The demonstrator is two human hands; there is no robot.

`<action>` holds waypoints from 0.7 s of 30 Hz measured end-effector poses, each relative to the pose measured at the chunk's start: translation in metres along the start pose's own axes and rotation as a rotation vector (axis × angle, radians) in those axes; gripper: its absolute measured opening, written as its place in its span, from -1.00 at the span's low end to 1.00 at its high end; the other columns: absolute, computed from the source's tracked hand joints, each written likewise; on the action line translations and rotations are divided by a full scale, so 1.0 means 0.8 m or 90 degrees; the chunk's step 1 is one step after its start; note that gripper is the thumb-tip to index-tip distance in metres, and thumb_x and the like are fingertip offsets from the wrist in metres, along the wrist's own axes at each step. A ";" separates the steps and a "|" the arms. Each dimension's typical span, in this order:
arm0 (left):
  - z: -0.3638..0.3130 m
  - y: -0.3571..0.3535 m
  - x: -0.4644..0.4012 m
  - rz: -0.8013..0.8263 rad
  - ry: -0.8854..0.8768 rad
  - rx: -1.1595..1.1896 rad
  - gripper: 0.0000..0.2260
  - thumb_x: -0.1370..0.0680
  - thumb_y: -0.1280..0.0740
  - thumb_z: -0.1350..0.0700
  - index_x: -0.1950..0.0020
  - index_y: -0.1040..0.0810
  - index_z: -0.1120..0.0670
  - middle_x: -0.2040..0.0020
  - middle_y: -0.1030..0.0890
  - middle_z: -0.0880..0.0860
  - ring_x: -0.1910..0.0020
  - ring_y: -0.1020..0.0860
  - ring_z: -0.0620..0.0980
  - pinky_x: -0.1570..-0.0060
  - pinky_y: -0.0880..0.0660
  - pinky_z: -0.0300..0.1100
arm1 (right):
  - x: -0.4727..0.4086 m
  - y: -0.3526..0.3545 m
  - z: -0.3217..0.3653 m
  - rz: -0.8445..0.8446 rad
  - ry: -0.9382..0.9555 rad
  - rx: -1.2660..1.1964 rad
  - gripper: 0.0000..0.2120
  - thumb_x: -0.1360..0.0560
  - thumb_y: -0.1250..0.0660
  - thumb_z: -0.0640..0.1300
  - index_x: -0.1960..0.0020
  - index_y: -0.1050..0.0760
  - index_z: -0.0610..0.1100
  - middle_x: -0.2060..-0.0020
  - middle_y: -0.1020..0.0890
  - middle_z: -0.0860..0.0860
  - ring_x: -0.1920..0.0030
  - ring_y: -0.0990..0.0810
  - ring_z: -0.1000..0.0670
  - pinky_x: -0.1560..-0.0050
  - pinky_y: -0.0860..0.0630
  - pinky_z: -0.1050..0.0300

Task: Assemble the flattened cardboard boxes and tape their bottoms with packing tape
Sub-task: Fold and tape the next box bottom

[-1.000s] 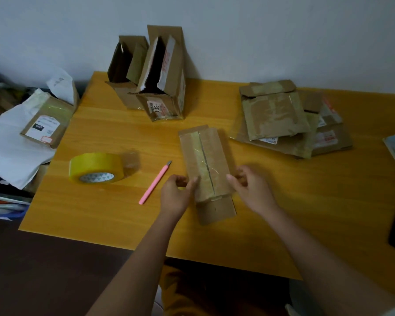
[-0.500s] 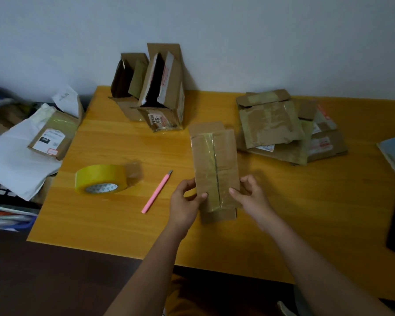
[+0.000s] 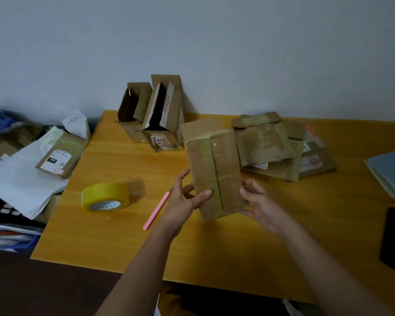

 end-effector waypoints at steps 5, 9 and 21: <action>0.009 0.008 0.000 -0.011 0.079 0.102 -0.42 -0.42 -0.46 -0.01 -0.41 -0.39 -0.01 -0.14 -0.66 0.03 -0.10 -0.63 0.06 -0.01 -0.56 0.00 | -0.003 0.015 -0.009 0.008 -0.072 0.042 -0.72 -0.64 -0.18 -0.12 -0.33 -0.47 -0.02 -0.25 -0.57 0.02 -0.30 -0.47 -0.01 -0.24 -0.49 -0.09; 0.017 0.010 0.000 -0.013 0.108 0.149 -0.51 -0.46 -0.39 -0.08 -0.32 -0.49 0.09 -0.16 -0.64 0.11 -0.09 -0.60 0.10 0.03 -0.55 -0.02 | 0.001 0.007 -0.014 -0.011 -0.051 0.112 -0.82 -0.58 -0.27 -0.30 -0.06 -0.59 -0.11 -0.05 -0.67 -0.03 -0.04 -0.62 0.04 -0.07 -0.56 0.13; 0.020 0.005 0.010 -0.014 0.114 0.130 -0.64 -0.52 -0.38 0.08 -0.31 -0.47 0.06 0.01 -0.69 -0.01 0.02 -0.63 0.01 -0.06 -0.54 0.03 | 0.005 0.023 -0.022 -0.155 -0.030 0.098 -0.93 -0.51 -0.40 -0.27 0.02 -0.61 -0.16 0.05 -0.66 -0.07 -0.06 -0.60 -0.03 -0.19 -0.51 0.04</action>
Point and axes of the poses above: each hand's wrist, its own x-axis away from the middle knuckle, its own y-axis out of the back of the hand, z = x × y, the point moved 2 cm from there along -x, towards the middle knuckle
